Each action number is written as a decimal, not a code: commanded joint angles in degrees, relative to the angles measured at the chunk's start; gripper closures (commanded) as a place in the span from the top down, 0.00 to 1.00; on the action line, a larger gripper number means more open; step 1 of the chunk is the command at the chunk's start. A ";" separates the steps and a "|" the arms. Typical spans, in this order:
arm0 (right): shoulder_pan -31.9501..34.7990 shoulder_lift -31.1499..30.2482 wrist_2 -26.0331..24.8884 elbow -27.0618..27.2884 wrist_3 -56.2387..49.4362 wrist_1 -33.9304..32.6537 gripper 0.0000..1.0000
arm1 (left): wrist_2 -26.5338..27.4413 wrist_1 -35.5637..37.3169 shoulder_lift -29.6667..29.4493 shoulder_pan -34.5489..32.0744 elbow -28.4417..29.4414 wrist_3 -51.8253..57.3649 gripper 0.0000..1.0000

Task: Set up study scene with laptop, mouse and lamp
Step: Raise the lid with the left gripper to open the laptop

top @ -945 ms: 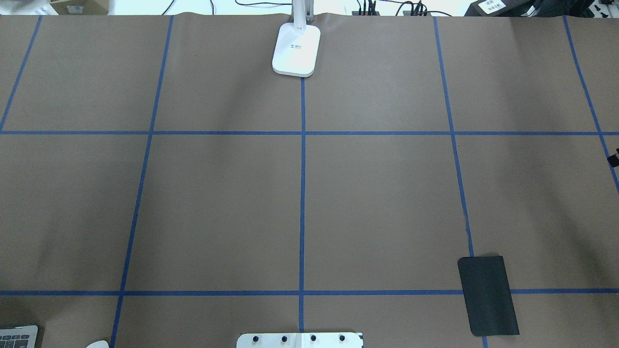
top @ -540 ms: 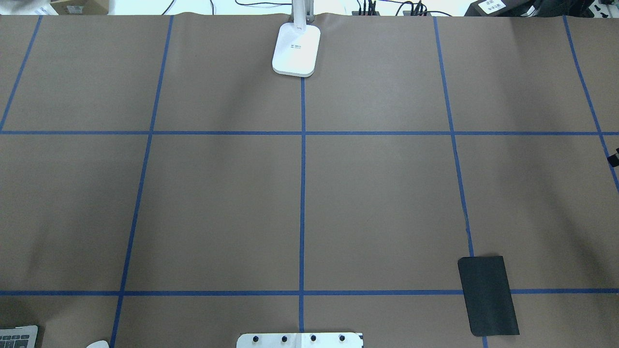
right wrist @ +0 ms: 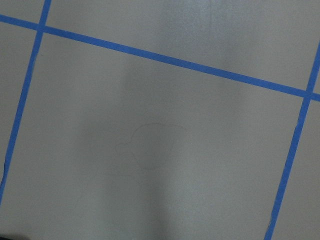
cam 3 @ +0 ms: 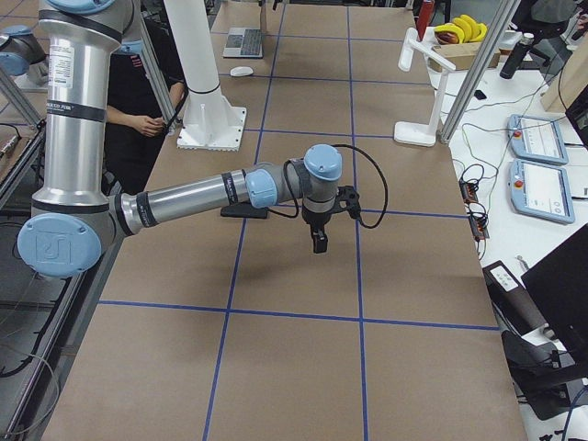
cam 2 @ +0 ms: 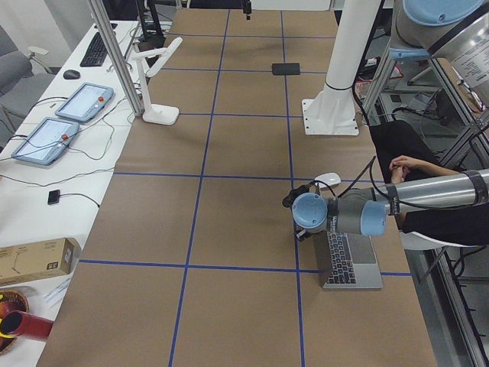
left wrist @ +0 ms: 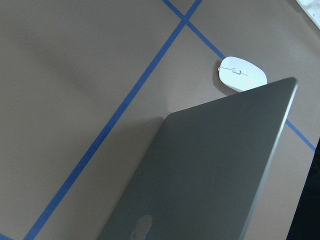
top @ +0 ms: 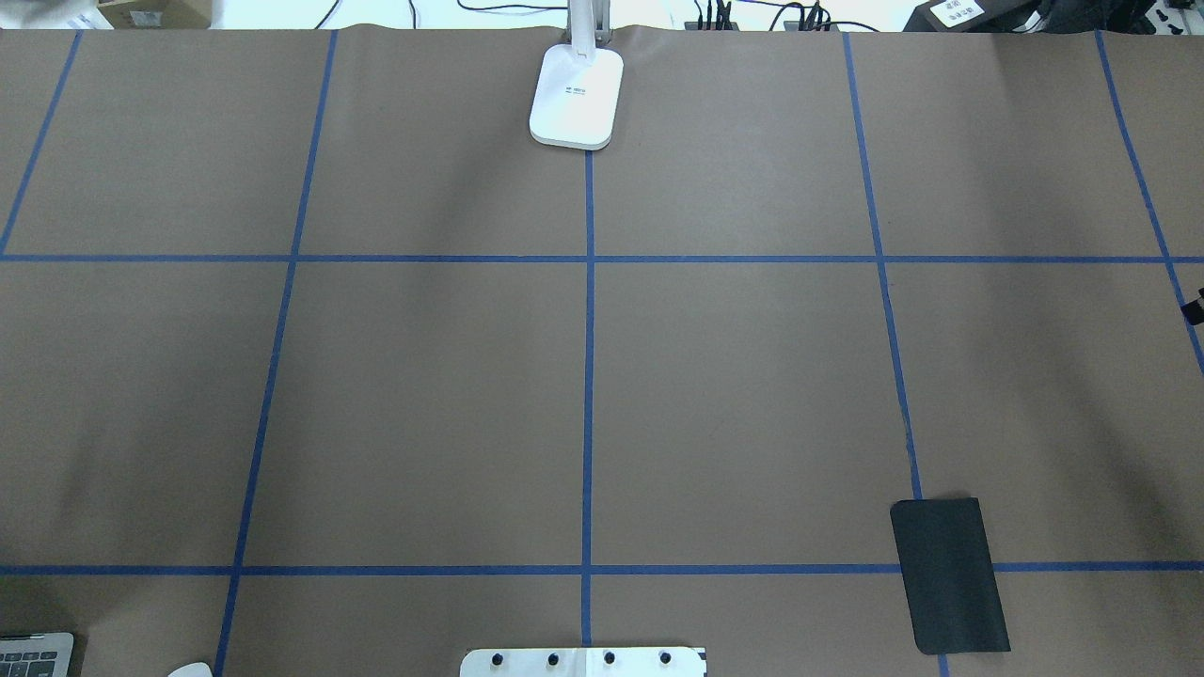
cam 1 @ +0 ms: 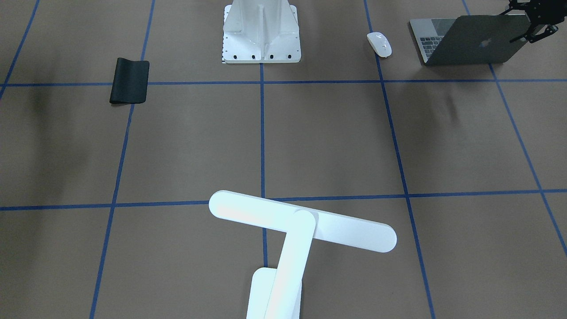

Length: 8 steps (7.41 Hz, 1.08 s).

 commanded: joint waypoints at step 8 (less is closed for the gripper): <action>0.00 0.00 0.00 -0.02 0.09 0.00 1.00 | 7.10 0.24 -0.69 0.00 0.16 10.67 0.82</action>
